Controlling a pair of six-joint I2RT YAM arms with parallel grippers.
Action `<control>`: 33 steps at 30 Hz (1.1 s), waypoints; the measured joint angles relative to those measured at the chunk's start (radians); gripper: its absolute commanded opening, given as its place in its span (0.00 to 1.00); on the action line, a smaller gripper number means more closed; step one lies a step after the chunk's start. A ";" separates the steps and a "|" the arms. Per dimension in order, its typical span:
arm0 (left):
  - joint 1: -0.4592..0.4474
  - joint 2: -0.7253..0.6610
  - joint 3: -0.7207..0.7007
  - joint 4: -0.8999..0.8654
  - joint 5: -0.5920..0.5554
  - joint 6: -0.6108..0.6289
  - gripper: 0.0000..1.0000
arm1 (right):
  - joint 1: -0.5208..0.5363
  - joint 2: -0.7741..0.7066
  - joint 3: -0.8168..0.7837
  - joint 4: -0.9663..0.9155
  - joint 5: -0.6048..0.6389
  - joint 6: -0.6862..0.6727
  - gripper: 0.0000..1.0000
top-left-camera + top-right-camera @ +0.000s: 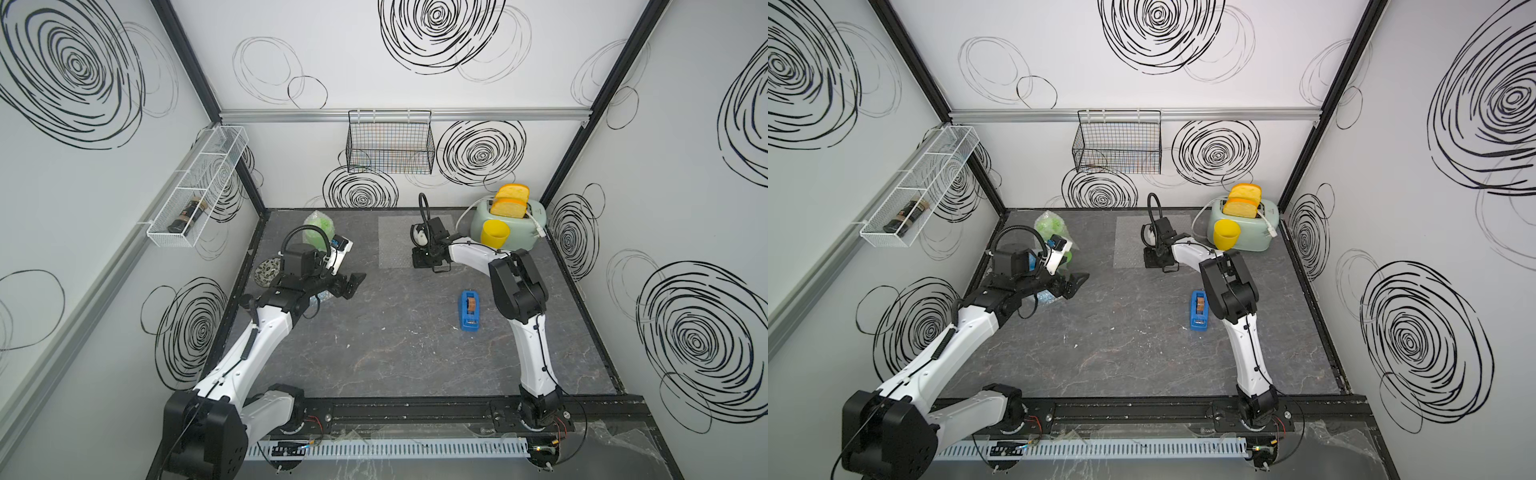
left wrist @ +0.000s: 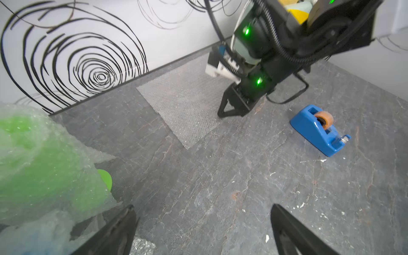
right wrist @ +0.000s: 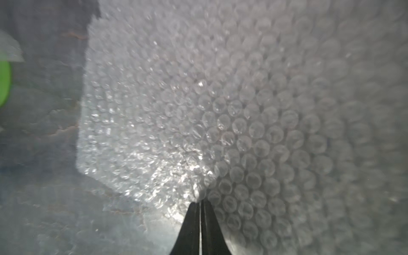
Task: Wrap wine glasses in bubble wrap
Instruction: Move the bubble wrap to the center of the board.
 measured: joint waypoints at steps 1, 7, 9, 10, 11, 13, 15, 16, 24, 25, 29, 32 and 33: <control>0.000 -0.002 0.000 0.008 0.000 -0.003 0.97 | 0.006 0.001 0.005 -0.009 0.010 0.001 0.09; 0.000 -0.002 0.000 0.047 -0.001 -0.022 0.97 | 0.067 -0.050 -0.091 0.014 0.014 0.046 0.10; 0.000 -0.002 0.000 0.048 -0.005 -0.021 0.97 | 0.093 -0.104 -0.175 0.037 0.010 0.074 0.11; 0.000 -0.002 0.000 0.049 -0.008 -0.021 0.97 | 0.110 -0.138 -0.227 0.045 0.006 0.094 0.11; 0.000 -0.002 0.000 0.050 -0.009 -0.021 0.97 | 0.127 -0.172 -0.280 0.052 0.002 0.113 0.12; 0.000 -0.002 0.000 0.049 -0.009 -0.021 0.97 | 0.163 -0.232 -0.367 0.064 -0.011 0.153 0.12; 0.000 -0.002 0.000 0.049 -0.009 -0.021 0.97 | 0.196 -0.286 -0.452 0.090 -0.023 0.198 0.12; -0.001 -0.002 0.000 0.050 -0.009 -0.019 0.97 | 0.212 -0.315 -0.494 0.105 -0.032 0.222 0.12; -0.016 0.016 0.000 0.057 -0.011 -0.001 0.97 | 0.278 -0.399 -0.600 0.116 -0.087 0.367 0.18; -0.020 0.017 0.000 0.057 -0.013 0.004 0.97 | 0.279 -0.408 -0.598 0.102 -0.087 0.375 0.21; -0.027 0.018 0.000 0.056 -0.018 0.019 0.97 | 0.274 -0.445 -0.536 0.013 -0.060 0.369 0.26; -0.032 0.018 0.000 0.057 -0.029 0.031 0.97 | 0.232 -0.492 -0.504 -0.002 -0.013 0.331 0.26; -0.032 0.018 0.000 0.056 -0.031 0.033 0.97 | 0.210 -0.502 -0.504 -0.004 -0.005 0.322 0.26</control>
